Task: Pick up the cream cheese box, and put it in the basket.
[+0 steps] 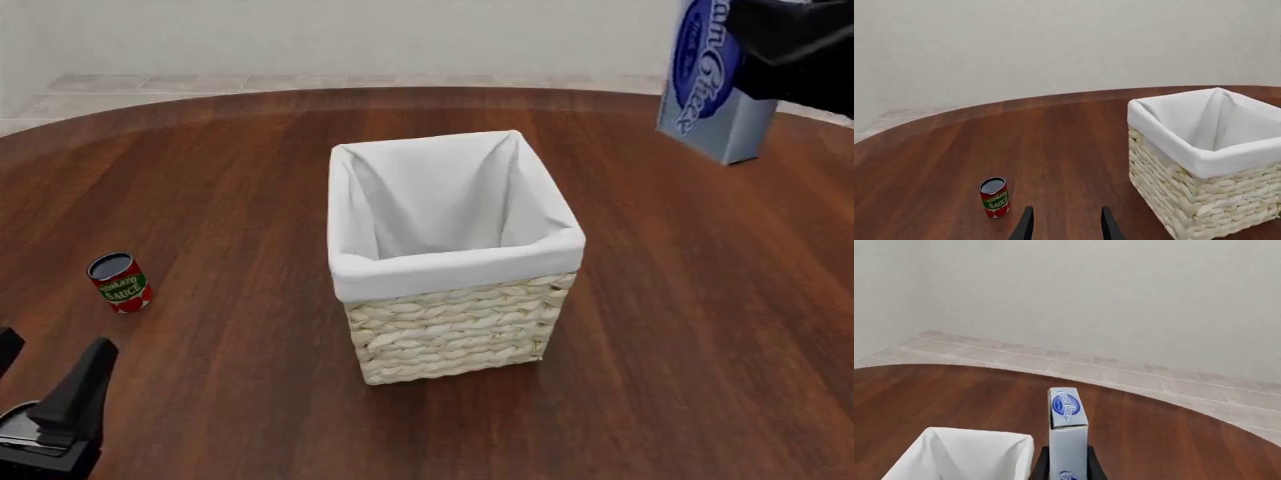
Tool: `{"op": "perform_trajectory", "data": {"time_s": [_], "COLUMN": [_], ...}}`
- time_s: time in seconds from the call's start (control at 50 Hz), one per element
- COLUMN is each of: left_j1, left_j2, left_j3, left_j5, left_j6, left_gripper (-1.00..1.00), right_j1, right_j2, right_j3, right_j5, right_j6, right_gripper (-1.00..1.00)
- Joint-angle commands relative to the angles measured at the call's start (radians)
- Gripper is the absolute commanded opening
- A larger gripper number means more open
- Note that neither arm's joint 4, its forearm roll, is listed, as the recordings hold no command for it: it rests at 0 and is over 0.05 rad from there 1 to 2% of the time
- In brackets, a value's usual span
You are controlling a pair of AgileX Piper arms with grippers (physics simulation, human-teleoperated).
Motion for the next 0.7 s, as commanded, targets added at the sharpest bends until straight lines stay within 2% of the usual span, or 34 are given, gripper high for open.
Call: {"op": "perform_trajectory", "data": {"time_s": [0.02, 0.06, 0.08, 0.12, 0.34, 0.42, 0.54, 0.56, 0.7], "left_j1": [-0.007, -0.007, -0.008, -0.009, -0.010, -0.012, -0.012, -0.012, -0.016], "left_j2": [0.000, 0.000, 0.000, 0.000, -0.001, -0.001, -0.001, -0.001, -0.001], "left_j3": [0.000, 0.000, 0.000, 0.000, 0.001, 0.001, 0.000, 0.000, 0.000], "left_j5": [0.002, 0.002, 0.002, 0.002, 0.001, 0.002, 0.002, 0.002, 0.004], "left_j6": [0.001, 0.000, 0.000, 0.000, -0.002, -0.002, -0.003, -0.003, -0.006], "left_gripper": [1.00, 1.00, 1.00, 1.00, 1.00, 1.00, 1.00, 1.00, 1.00], "right_j1": [0.004, 0.016, 0.049, 0.051, 0.145, 0.192, 0.213, 0.214, 0.264], "right_j2": [-0.033, -0.035, -0.047, -0.044, 0.014, 0.045, 0.090, 0.099, 0.121], "right_j3": [-0.031, -0.026, -0.007, -0.002, 0.030, 0.027, 0.013, 0.004, -0.059], "right_j5": [-0.068, -0.072, -0.086, -0.096, -0.169, -0.184, -0.209, -0.213, -0.200], "right_j6": [0.105, 0.098, 0.093, 0.087, 0.113, 0.099, 0.098, 0.111, 0.104], "right_gripper": [-1.00, -1.00, -1.00, -1.00, -1.00, -1.00, -1.00, -1.00, -1.00]}}
